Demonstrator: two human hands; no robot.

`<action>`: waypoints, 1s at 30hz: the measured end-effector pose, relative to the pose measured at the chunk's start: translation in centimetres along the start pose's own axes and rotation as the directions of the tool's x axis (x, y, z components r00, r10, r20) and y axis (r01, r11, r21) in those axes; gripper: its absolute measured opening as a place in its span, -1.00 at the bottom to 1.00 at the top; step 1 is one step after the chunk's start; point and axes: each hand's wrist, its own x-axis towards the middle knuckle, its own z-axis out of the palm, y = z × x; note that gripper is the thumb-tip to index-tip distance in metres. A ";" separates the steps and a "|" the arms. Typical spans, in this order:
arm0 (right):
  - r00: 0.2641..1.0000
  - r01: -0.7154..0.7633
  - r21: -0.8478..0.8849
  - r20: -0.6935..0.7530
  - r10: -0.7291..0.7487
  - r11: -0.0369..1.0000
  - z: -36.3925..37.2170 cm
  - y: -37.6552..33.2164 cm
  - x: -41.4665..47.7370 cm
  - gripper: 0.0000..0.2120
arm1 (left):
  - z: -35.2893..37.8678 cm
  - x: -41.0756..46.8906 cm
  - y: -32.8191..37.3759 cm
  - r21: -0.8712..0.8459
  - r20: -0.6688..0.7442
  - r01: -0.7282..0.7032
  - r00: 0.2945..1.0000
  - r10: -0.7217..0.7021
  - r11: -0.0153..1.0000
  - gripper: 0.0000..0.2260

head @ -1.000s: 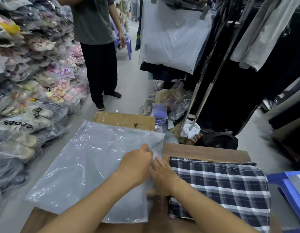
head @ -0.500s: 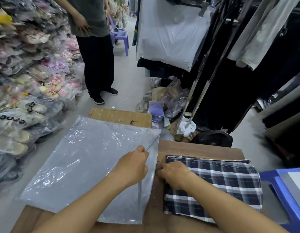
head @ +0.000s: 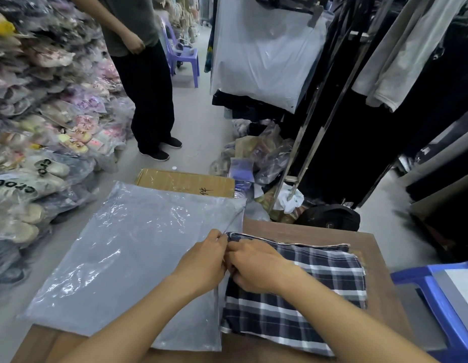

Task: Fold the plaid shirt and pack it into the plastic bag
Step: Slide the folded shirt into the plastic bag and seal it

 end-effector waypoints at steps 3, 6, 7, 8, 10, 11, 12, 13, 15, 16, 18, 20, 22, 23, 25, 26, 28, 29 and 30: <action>1.000 -0.009 0.062 -0.002 0.009 0.998 2.2 0.7 0.7 -0.79 | -0.3 -0.4 0.2 -0.033 -0.021 0.014 1.000 -0.014 0.999 -0.68; 0.999 -0.042 0.053 -0.015 0.042 0.998 3.4 1.1 1.6 -0.67 | -0.4 -0.8 0.7 -0.044 0.001 -0.009 1.000 0.009 0.999 -0.67; 0.997 -0.075 0.032 -0.030 0.076 0.997 3.4 1.3 2.0 -0.64 | -0.3 -0.9 0.9 -0.047 0.009 -0.023 1.000 0.023 0.999 -0.65; 0.993 -0.114 -0.005 -0.037 0.114 0.993 3.3 1.3 2.5 -0.62 | -0.2 -1.0 1.0 -0.047 0.012 -0.032 0.999 0.033 0.998 -0.63; 0.990 -0.141 -0.133 -0.006 0.141 0.981 3.0 0.8 3.2 -0.59 | -0.1 -0.9 1.0 -0.051 0.000 -0.024 1.000 0.024 0.998 -0.62; 0.990 -0.136 -0.150 0.027 0.142 0.979 3.2 0.3 3.5 -0.58 | 0.0 -0.8 1.0 -0.058 -0.005 -0.011 1.000 0.010 0.998 -0.61; 0.988 -0.131 -0.106 0.072 0.139 0.986 3.4 -0.3 3.6 -0.59 | 0.1 -0.7 1.0 -0.060 -0.005 0.004 1.000 -0.004 0.998 -0.59; 0.985 -0.142 0.007 0.104 0.141 0.990 3.7 -0.8 3.5 -0.63 | 0.2 -0.6 1.0 -0.057 0.001 0.015 1.000 -0.015 0.998 -0.57; 0.985 -0.155 0.227 0.105 0.134 0.962 4.4 -0.9 3.1 -0.67 | 0.4 -0.4 0.9 -0.059 0.015 0.021 1.000 -0.020 0.998 -0.56; 0.992 -0.125 0.283 0.040 0.119 0.951 4.5 -0.3 2.6 -0.66 | 0.5 -0.4 0.8 -0.063 0.019 0.017 1.000 -0.016 0.998 -0.57; 0.981 -0.039 0.260 -0.175 0.086 0.965 4.9 1.9 1.7 -0.63 | 0.9 -0.3 0.5 -0.068 0.013 0.001 1.000 0.000 0.998 -0.59; 0.940 -0.072 0.206 -0.312 0.135 0.976 5.1 4.6 0.7 -0.69 | 1.3 -0.4 0.5 -0.075 0.002 -0.025 1.000 0.025 0.997 -0.63; 0.915 -0.219 0.201 -0.297 0.272 0.955 4.7 7.0 -0.3 -0.66 | 1.7 -0.4 0.8 -0.090 0.006 -0.044 0.999 0.045 0.995 -0.67; 0.912 -0.319 0.201 -0.200 0.358 0.926 4.4 8.0 -0.8 -0.59 | 1.8 -0.4 1.0 -0.097 0.012 -0.044 0.999 0.045 0.994 -0.69; 0.888 -0.456 0.159 0.010 0.461 0.876 4.0 9.8 -1.5 -0.47 | 1.9 -0.3 1.2 -0.101 0.026 -0.038 0.999 0.041 0.994 -0.69; 0.872 -0.489 0.150 0.086 0.482 0.859 4.1 10.4 -1.7 -0.45 | 2.0 -0.2 1.2 -0.107 0.031 -0.035 0.999 0.038 0.994 -0.68; 0.858 -0.512 0.169 0.144 0.493 0.842 4.7 11.0 -1.6 -0.48 | 2.1 0.0 1.2 -0.120 0.036 -0.032 0.999 0.036 0.992 -0.66; 0.856 -0.517 0.190 0.144 0.497 0.835 5.0 11.3 -1.4 -0.51 | 2.2 0.0 1.2 -0.119 0.040 -0.030 0.999 0.035 0.992 -0.66; 0.856 -0.517 0.206 0.135 0.499 0.831 5.3 11.5 -1.2 -0.54 | 2.2 0.0 1.3 -0.115 0.045 -0.028 0.998 0.033 0.993 -0.66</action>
